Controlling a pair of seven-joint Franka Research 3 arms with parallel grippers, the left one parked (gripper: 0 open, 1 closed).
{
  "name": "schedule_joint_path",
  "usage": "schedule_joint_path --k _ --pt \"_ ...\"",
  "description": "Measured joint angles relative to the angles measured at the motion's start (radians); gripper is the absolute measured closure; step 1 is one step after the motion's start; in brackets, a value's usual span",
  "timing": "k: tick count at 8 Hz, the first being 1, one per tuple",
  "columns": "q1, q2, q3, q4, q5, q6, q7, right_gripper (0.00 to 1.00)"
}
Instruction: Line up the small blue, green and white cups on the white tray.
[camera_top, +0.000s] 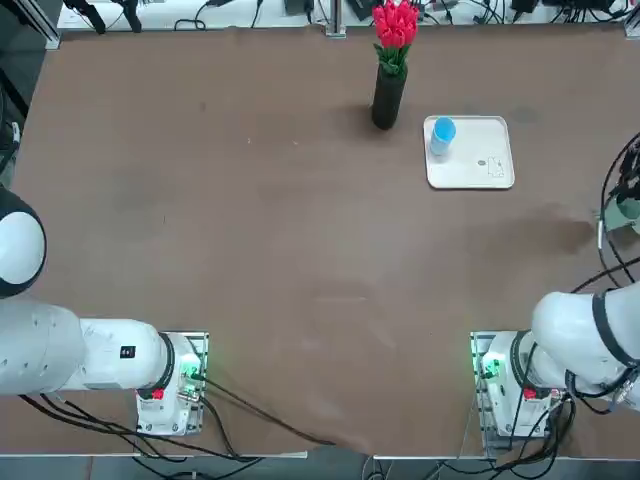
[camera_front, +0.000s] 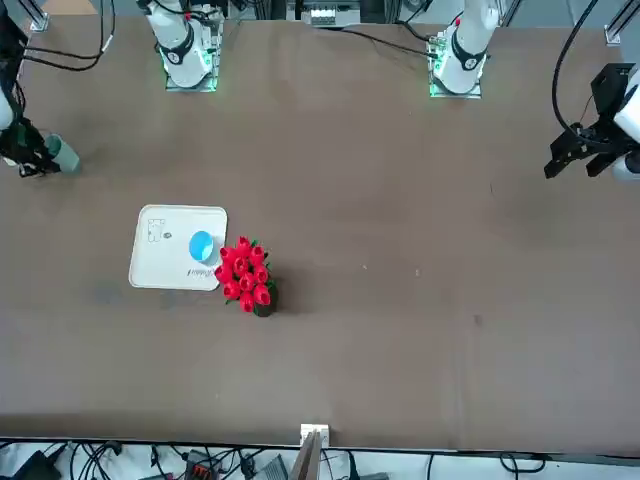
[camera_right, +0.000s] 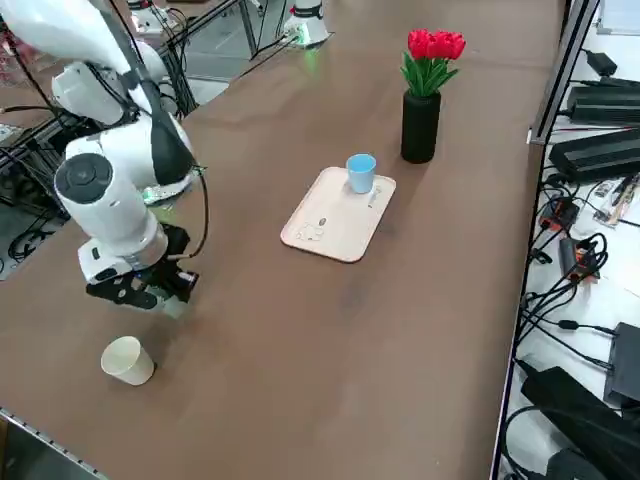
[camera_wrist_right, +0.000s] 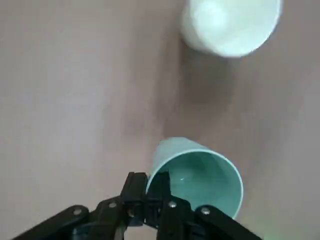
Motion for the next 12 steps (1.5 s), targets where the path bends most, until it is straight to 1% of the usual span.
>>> schedule_joint_path --k 1,2,3,4,5,6,7,8,9,10,12 --pt "0.023 -0.017 0.049 0.063 0.013 -0.106 0.019 0.98" --pt "0.065 -0.023 0.091 0.123 0.041 -0.181 0.066 0.98" --pt "0.124 -0.023 0.123 0.17 0.086 -0.22 0.141 0.98" --pt "0.202 -0.019 0.143 0.202 0.115 -0.23 0.246 0.98" --pt "0.29 -0.006 0.15 0.222 0.127 -0.222 0.366 0.98" --pt "0.381 0.021 0.152 0.235 0.133 -0.178 0.493 0.98" --pt "0.465 0.062 0.153 0.24 0.133 -0.099 0.616 0.98" --pt "0.53 0.113 0.153 0.242 0.132 -0.012 0.716 0.98" --pt "0.566 0.165 0.153 0.244 0.132 0.057 0.779 0.98" --pt "0.577 0.204 0.15 0.247 0.132 0.093 0.799 0.98" --pt "0.583 0.232 0.148 0.248 0.132 0.102 0.801 0.98"
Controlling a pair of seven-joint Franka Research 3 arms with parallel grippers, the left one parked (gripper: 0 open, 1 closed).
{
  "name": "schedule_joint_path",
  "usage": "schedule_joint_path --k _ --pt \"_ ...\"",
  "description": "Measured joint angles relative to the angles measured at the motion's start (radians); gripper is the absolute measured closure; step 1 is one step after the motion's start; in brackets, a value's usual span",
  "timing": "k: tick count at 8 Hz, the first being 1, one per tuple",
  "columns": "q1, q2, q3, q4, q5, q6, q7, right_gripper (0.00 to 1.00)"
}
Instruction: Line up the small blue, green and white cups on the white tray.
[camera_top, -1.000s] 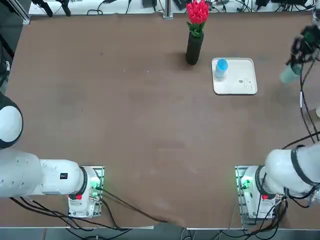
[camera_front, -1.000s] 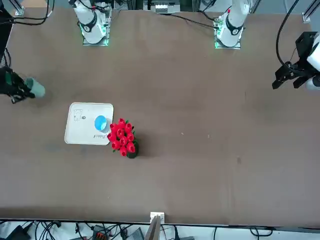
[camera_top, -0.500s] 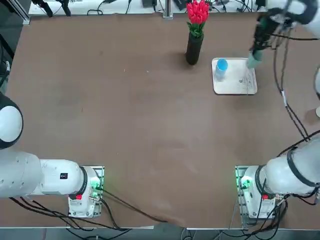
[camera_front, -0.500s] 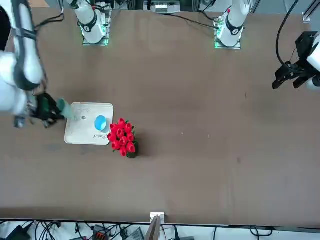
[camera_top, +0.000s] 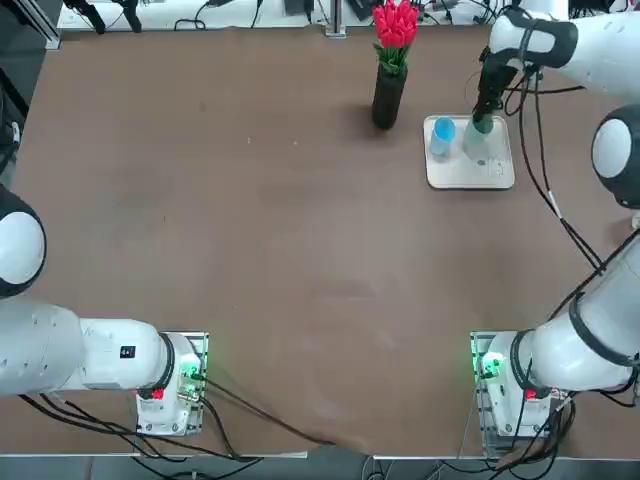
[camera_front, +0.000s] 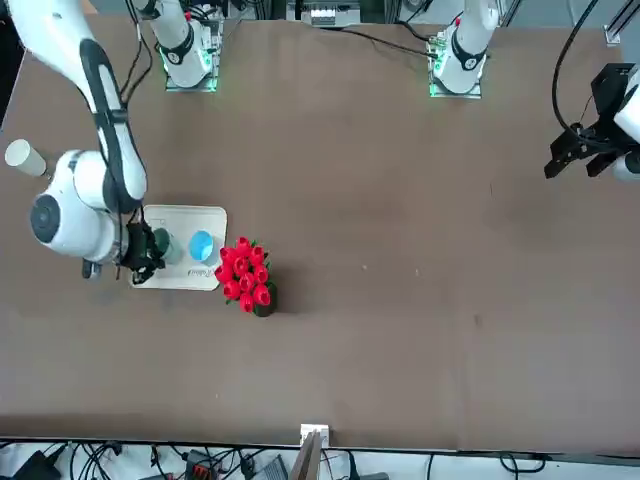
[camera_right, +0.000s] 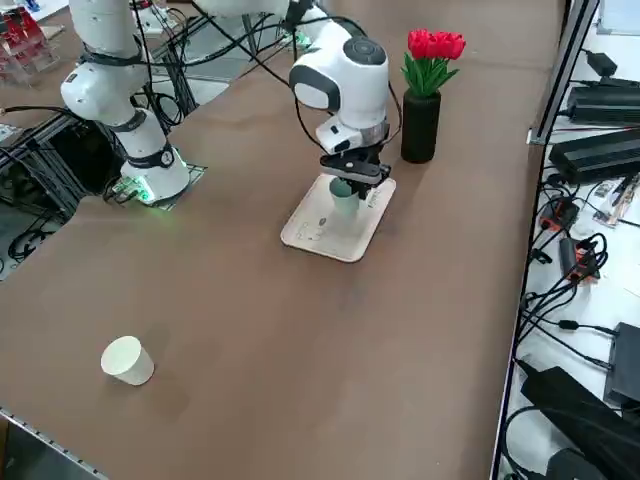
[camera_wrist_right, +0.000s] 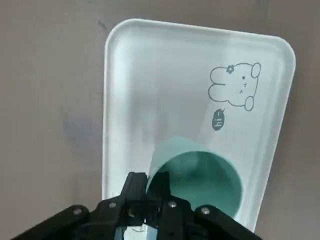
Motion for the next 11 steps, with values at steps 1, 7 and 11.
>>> schedule_joint_path --k 1,7,11 --pt "0.005 0.002 -0.002 0.0 0.0 0.0 0.002 0.98" --pt "0.01 0.017 -0.007 -0.035 0.0 0.041 0.004 0.98" --pt "0.016 0.017 -0.008 -0.035 0.0 0.042 0.004 0.98"
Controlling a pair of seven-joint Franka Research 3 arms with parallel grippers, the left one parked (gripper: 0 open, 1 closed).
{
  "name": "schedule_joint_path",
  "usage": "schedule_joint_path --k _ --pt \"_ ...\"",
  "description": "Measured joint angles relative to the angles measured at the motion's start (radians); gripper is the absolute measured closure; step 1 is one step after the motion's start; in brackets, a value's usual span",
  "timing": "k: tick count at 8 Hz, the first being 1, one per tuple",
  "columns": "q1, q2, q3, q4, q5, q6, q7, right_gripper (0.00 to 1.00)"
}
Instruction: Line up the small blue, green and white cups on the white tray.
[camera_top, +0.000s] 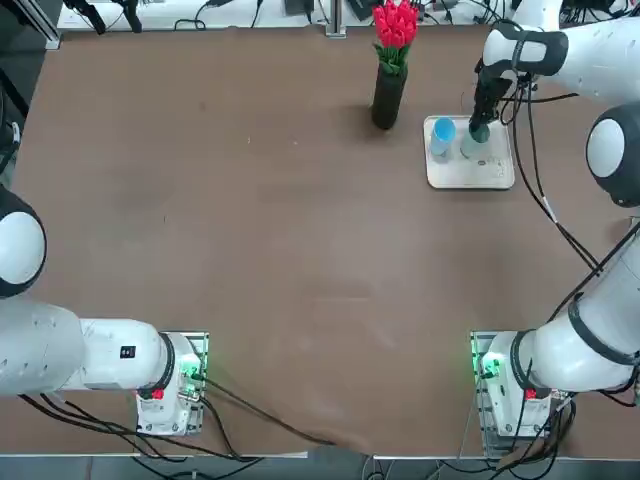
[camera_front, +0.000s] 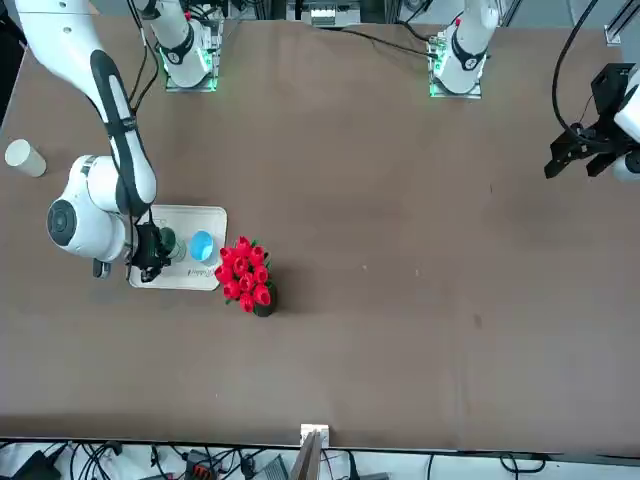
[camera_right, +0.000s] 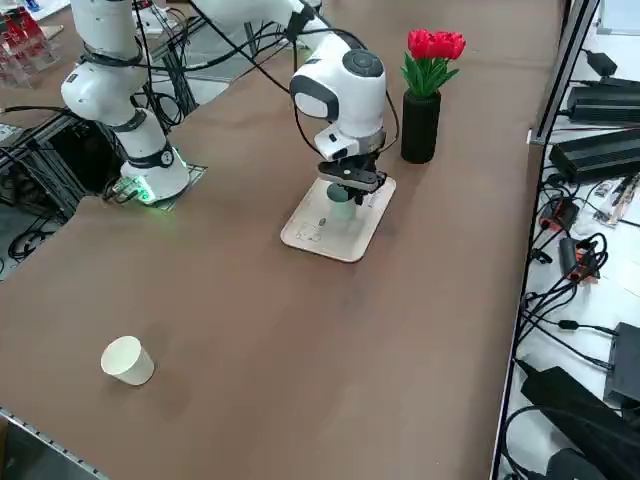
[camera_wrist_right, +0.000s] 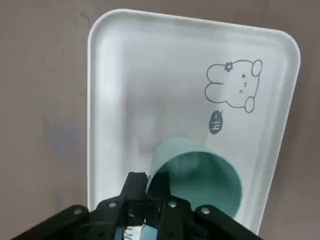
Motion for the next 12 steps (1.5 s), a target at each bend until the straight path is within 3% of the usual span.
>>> schedule_joint_path --k 2,4,6,7,8,9,10,12 --pt "0.004 0.0 0.0 0.0 0.0 0.001 0.002 0.96" --pt "0.012 -0.001 0.0 0.001 0.0 0.004 0.01 0.82" --pt "0.015 -0.033 -0.008 0.017 0.0 -0.015 0.016 0.47" --pt "0.016 -0.073 -0.035 0.042 -0.003 -0.102 0.017 0.29" --pt "0.015 -0.12 -0.085 0.068 -0.031 -0.224 0.008 0.11" --pt "0.013 -0.166 -0.15 0.081 -0.075 -0.322 -0.021 0.0" --pt "0.01 -0.199 -0.228 0.081 -0.108 -0.375 -0.072 0.0" --pt "-0.017 -0.198 -0.42 0.077 -0.147 -0.389 -0.29 0.0"
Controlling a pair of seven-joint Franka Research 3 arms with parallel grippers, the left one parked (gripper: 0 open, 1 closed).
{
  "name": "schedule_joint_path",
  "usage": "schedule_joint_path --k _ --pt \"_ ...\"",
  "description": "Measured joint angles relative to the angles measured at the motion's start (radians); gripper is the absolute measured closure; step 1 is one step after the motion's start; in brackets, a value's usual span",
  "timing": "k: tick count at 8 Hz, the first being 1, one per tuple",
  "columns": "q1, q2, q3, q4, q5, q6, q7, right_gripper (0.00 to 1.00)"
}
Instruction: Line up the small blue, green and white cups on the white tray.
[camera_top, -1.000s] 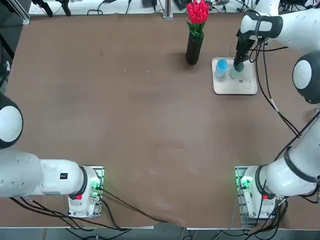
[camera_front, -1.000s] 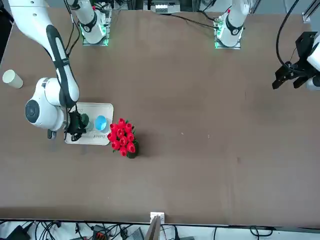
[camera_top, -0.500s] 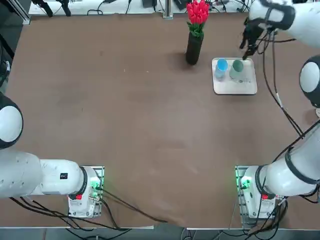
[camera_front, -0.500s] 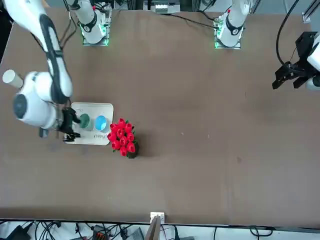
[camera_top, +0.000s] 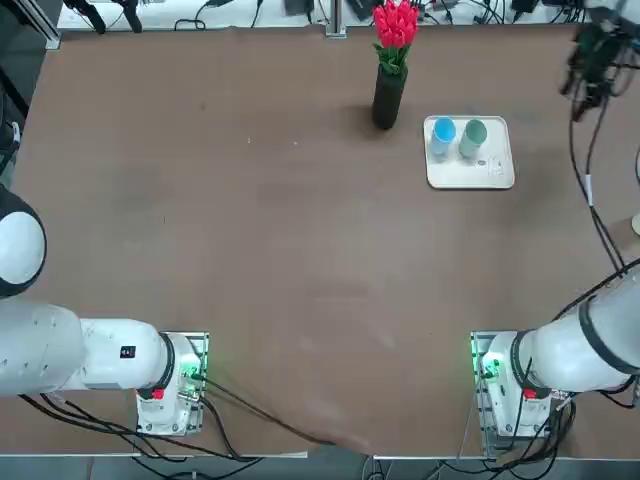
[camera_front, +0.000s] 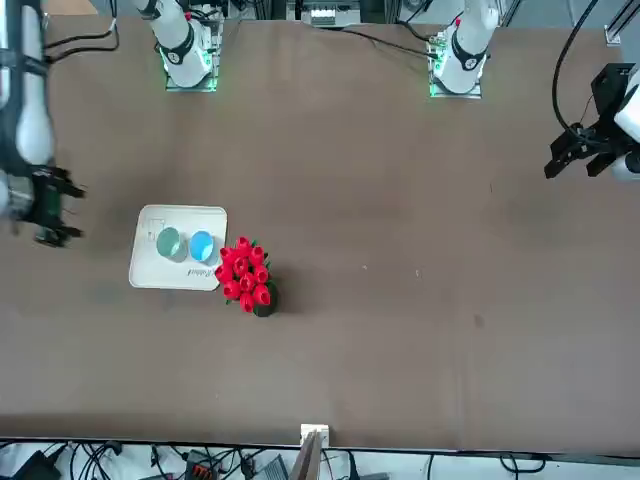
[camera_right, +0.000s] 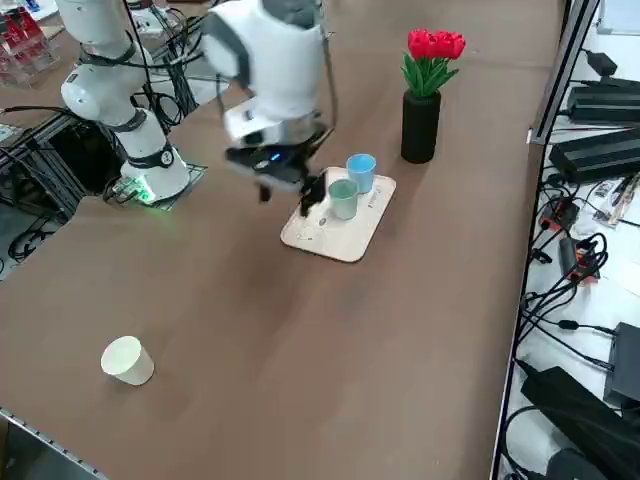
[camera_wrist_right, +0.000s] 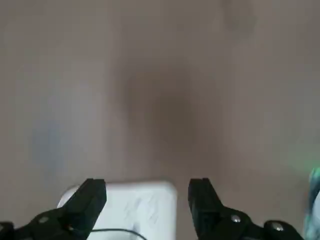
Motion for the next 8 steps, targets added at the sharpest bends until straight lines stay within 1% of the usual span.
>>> schedule_joint_path --k 1,2,4,5,6,8 --pt "-0.054 0.015 -0.073 0.0 -0.002 0.008 -0.153 0.0" --pt "-0.136 0.028 -0.097 -0.001 -0.003 0.029 -0.287 0.0" --pt "-0.298 0.066 -0.1 -0.005 -0.002 0.109 -0.479 0.0" --pt "-0.354 0.09 -0.1 -0.008 0.006 0.149 -0.538 0.0" --pt "-0.386 0.117 -0.099 -0.011 0.025 0.187 -0.566 0.0" --pt "-0.406 0.173 -0.094 -0.016 0.081 0.245 -0.616 0.0"
